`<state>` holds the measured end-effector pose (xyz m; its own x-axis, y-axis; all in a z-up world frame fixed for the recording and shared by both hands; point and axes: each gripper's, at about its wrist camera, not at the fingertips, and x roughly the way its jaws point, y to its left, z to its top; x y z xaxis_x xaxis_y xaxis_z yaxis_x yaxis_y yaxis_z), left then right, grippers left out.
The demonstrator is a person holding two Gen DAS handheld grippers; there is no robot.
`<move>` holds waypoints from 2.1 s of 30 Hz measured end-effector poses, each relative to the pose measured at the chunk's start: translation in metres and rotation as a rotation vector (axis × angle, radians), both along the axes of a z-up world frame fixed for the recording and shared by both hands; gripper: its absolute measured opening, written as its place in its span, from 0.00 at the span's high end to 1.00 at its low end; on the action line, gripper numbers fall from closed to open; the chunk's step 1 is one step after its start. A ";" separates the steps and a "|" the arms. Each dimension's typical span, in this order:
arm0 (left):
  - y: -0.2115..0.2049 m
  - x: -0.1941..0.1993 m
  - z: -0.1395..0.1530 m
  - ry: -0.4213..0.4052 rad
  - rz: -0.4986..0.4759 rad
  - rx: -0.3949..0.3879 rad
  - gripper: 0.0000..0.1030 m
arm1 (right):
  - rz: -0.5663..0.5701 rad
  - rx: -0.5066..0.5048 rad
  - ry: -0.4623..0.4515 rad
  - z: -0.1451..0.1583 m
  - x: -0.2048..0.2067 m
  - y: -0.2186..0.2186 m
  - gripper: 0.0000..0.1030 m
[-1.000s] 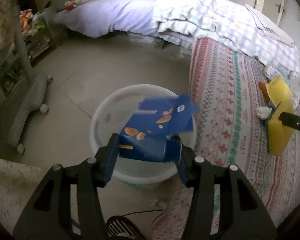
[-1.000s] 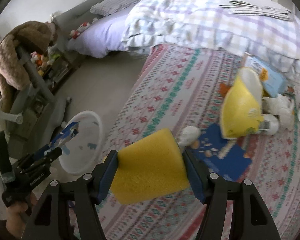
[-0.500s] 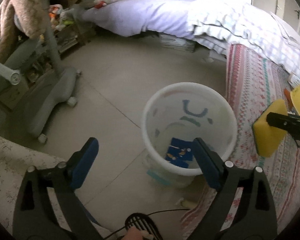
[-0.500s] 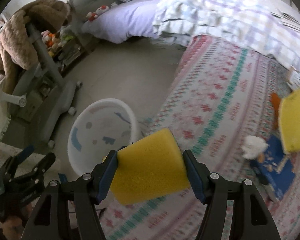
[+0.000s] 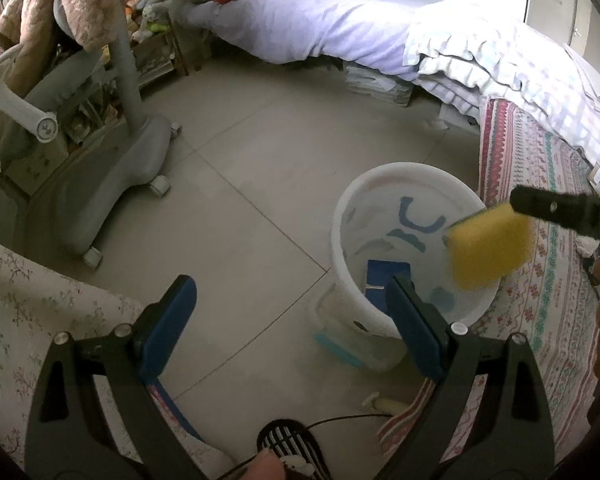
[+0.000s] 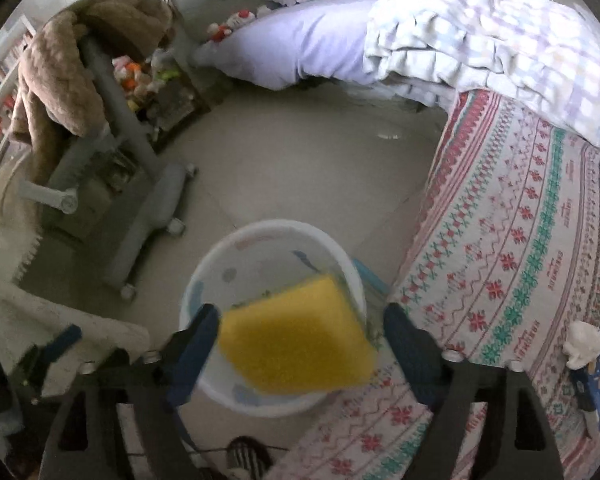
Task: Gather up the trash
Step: 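Move the yellow sponge over the white bin and open the right tool, then grasp the second blue cracker box with the right tool while the left tool reaches toward the tissue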
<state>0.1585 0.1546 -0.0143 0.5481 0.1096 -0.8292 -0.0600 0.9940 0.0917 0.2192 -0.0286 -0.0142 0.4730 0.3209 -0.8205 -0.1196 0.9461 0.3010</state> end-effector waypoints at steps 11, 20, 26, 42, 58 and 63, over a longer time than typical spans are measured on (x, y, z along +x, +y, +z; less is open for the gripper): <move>-0.006 -0.001 0.006 0.004 -0.016 -0.044 0.08 | -0.033 -0.048 -0.015 0.017 -0.018 -0.029 0.15; -0.028 -0.003 0.013 0.007 -0.056 -0.060 0.08 | -0.090 -0.125 -0.003 0.025 -0.054 -0.087 0.15; -0.049 -0.002 0.015 0.014 -0.086 -0.073 0.08 | -0.143 -0.181 0.007 0.026 -0.077 -0.133 0.15; -0.113 0.004 0.013 0.067 -0.178 -0.118 0.08 | -0.172 -0.271 0.087 0.002 -0.100 -0.224 0.15; -0.139 0.015 0.002 0.099 -0.189 -0.090 0.08 | -0.098 -0.212 0.184 -0.034 -0.064 -0.242 0.15; -0.145 0.015 -0.001 0.106 -0.194 -0.084 0.08 | -0.070 -0.260 0.212 -0.046 -0.059 -0.231 0.15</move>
